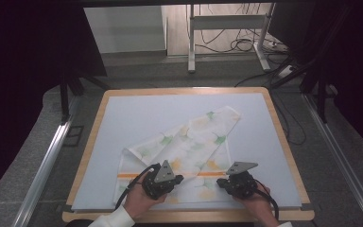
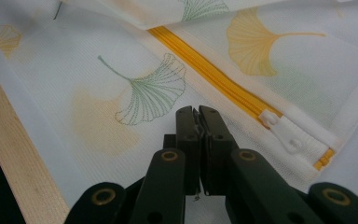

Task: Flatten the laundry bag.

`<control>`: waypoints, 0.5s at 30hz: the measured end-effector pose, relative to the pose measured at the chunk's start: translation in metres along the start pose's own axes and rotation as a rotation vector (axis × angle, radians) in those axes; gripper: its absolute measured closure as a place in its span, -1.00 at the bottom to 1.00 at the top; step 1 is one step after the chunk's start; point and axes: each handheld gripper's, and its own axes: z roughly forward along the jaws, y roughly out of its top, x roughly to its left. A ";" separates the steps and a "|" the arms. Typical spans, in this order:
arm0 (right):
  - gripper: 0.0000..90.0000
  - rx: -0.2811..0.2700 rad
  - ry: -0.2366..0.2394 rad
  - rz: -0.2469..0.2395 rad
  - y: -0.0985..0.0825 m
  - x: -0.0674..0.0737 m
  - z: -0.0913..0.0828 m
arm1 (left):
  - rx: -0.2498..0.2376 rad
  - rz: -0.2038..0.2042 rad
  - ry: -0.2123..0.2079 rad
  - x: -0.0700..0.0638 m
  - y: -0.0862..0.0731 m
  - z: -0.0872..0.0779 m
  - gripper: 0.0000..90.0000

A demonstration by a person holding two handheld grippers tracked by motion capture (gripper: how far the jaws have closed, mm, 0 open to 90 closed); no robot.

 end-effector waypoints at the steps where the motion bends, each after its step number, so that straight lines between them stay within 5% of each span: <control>1: 0.92 0.000 0.000 0.000 0.000 0.000 0.000 | -0.005 -0.002 0.005 0.002 0.000 -0.001 0.98; 8: 0.91 0.001 -0.001 0.002 0.000 0.000 0.000 | -0.003 -0.011 0.021 0.011 0.000 -0.002 0.98; 15: 0.90 0.000 -0.002 0.001 0.000 0.000 0.000 | 0.037 0.013 0.014 0.007 -0.002 0.008 0.98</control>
